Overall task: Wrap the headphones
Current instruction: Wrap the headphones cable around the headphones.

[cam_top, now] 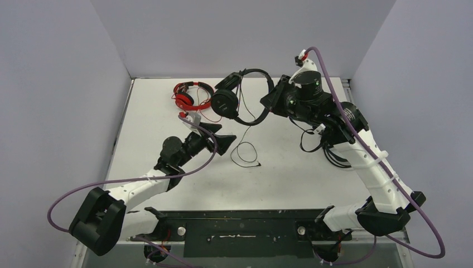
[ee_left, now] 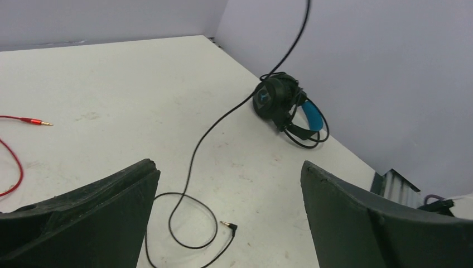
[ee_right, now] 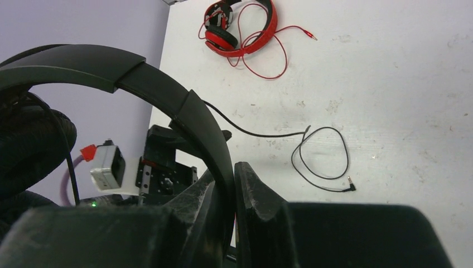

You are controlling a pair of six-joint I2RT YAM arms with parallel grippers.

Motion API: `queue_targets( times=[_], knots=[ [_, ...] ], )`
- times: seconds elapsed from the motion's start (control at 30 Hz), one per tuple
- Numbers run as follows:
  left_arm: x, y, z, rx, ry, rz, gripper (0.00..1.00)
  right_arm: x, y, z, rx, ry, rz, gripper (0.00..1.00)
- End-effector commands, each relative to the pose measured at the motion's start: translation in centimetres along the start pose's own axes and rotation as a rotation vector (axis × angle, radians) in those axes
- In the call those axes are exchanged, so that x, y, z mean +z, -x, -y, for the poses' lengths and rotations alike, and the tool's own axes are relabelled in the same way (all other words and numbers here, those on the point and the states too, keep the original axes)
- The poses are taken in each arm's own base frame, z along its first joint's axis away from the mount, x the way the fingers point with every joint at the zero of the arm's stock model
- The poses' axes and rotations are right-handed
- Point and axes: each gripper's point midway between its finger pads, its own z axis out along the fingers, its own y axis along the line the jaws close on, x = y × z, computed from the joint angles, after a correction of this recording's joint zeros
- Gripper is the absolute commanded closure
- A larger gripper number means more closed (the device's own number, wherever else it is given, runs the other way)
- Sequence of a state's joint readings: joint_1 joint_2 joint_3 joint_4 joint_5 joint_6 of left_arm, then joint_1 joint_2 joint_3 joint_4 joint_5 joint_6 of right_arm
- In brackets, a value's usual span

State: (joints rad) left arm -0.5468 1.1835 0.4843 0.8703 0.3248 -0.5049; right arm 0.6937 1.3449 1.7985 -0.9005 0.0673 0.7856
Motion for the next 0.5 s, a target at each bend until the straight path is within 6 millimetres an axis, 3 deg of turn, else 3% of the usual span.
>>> queue_targets(
  times=[0.0, 0.13, 0.33, 0.47],
  knots=[
    [0.0, -0.7, -2.0, 0.131, 0.085, 0.033, 0.03, -1.4, 3.5, -2.2, 0.061, 0.067, 0.109, 1.00],
    [0.7, -2.3, -2.4, 0.204, 0.066, 0.041, 0.03, -1.7, 4.1, -2.3, 0.073, 0.067, 0.123, 1.00],
    [2.5, -3.8, -1.2, 0.262, -0.014, 0.021, 0.03, -2.3, 5.0, -2.7, 0.078, 0.077, 0.139, 1.00],
    [3.8, -5.6, -1.8, 0.281, 0.007, -0.034, 0.06, -2.6, 5.3, -2.9, 0.085, 0.087, 0.146, 1.00]
  ],
)
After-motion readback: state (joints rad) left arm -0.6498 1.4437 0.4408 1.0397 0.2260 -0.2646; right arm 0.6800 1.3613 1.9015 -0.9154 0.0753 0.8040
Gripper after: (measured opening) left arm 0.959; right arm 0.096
